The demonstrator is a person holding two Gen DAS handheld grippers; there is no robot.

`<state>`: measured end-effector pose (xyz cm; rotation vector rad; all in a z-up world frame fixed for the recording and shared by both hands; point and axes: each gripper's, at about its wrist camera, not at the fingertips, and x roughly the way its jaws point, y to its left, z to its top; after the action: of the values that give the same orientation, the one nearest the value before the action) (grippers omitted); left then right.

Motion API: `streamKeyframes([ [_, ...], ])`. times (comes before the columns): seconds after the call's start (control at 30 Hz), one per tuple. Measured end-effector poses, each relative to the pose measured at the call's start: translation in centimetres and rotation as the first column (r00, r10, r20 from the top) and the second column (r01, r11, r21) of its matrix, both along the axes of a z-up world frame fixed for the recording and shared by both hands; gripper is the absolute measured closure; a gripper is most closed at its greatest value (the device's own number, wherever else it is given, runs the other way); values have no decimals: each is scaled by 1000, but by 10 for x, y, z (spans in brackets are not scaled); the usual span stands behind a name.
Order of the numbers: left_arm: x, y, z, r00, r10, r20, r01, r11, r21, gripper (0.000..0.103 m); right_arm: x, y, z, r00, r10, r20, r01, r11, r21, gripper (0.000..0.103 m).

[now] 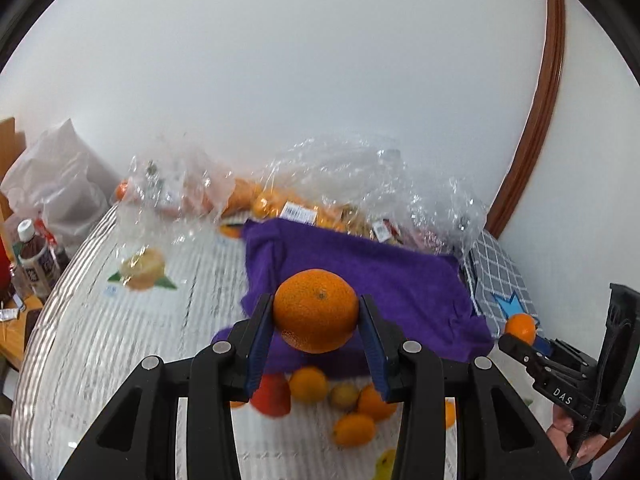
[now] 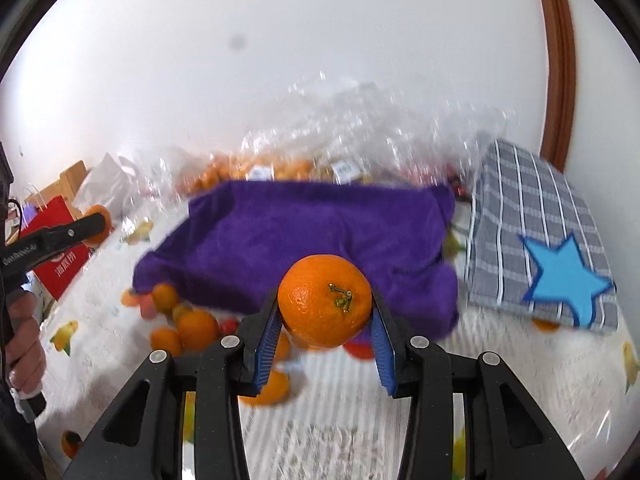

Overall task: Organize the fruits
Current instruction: 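Lift both fruits onto the purple towel and open both grippers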

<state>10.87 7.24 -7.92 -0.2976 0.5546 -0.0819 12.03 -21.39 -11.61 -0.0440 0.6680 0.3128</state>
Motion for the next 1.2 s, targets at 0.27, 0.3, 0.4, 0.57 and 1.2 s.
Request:
streamKeyframes([
  [0.27,43,-7,10,1000,26,17,-25,999,-33,63,39,9,28,999,19,36,-20,999,33,61],
  [0.3,52,-9,10,999,28,17,-28,999,-27,63,46,10,29,999,21,34,-22,999,39,61],
  [0.4,72,-15,6,999,41,14,-41,999,1,63,66,8,27,1000,19,22,-20,999,47,61],
  [0.57,92,-14,-18,998,60,-8,-60,998,6,63,95,2,10,1000,4,-14,-3,997,72,61],
  [1.2,118,-30,-70,989,-25,-147,32,998,45,63,135,7,-72,983,20,-183,-18,1000,16,61],
])
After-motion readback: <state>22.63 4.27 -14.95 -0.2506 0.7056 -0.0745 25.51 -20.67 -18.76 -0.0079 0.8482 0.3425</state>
